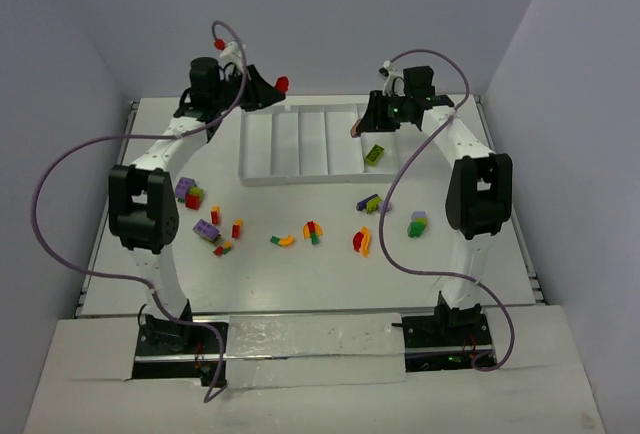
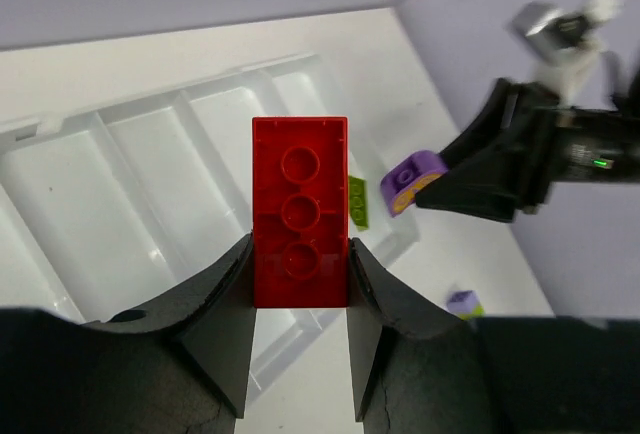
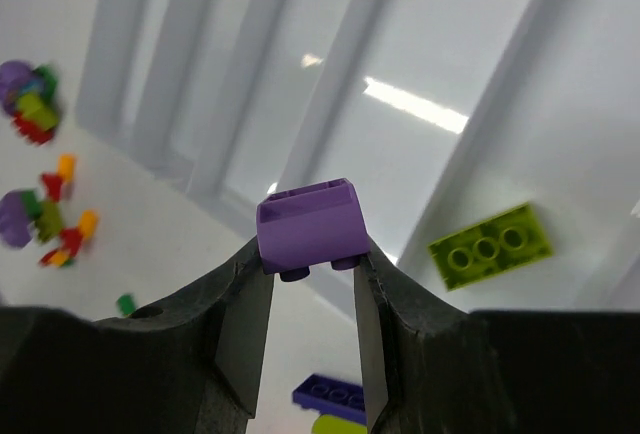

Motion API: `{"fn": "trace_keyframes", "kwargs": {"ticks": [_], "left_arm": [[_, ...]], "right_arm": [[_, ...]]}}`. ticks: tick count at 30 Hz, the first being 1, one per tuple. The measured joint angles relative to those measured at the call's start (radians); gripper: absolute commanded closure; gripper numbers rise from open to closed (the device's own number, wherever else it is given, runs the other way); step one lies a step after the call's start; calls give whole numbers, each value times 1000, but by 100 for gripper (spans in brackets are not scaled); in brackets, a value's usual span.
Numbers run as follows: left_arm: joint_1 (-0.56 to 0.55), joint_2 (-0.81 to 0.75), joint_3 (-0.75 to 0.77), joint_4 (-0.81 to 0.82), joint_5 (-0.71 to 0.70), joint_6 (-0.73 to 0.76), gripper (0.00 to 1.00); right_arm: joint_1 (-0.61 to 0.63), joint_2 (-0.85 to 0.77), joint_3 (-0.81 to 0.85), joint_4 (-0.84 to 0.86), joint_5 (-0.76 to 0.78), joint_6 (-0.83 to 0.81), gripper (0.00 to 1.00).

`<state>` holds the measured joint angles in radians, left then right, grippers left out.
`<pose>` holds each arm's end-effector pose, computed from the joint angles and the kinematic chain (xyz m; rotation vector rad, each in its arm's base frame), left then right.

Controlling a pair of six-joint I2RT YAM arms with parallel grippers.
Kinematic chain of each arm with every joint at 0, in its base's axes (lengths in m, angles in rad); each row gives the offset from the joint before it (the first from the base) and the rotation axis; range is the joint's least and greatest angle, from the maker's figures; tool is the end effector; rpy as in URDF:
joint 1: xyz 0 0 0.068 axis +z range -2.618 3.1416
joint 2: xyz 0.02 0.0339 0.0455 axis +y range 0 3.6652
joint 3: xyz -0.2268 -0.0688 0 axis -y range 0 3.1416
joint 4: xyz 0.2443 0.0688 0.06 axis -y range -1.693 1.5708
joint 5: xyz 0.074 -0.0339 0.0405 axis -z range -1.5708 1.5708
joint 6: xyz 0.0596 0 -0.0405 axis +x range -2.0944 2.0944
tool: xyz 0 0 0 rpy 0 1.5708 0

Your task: Sort the legos into containers by color

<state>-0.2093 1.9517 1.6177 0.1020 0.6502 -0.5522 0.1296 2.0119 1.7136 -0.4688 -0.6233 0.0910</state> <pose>0.4552 -0.1336 0.2727 0.1692 1.8917 -1.1138 0.4478 0.0934 0.2192 -0.3563 2.2748 0.8371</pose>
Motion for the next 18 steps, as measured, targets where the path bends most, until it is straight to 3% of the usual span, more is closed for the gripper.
{"fn": "trace_keyframes", "kwargs": {"ticks": [6,12,18], "left_arm": [[-141,152,216,-231,-290,107,100],[-191,271,334,-334,-443,156,100],[-232,346,357,-343,-546,195,96]], "right_arm": [[84,48,103,76,251,5,100],[161,150,176,125,440,-17,100],[210,243,194,140,585,-53,100]]}}
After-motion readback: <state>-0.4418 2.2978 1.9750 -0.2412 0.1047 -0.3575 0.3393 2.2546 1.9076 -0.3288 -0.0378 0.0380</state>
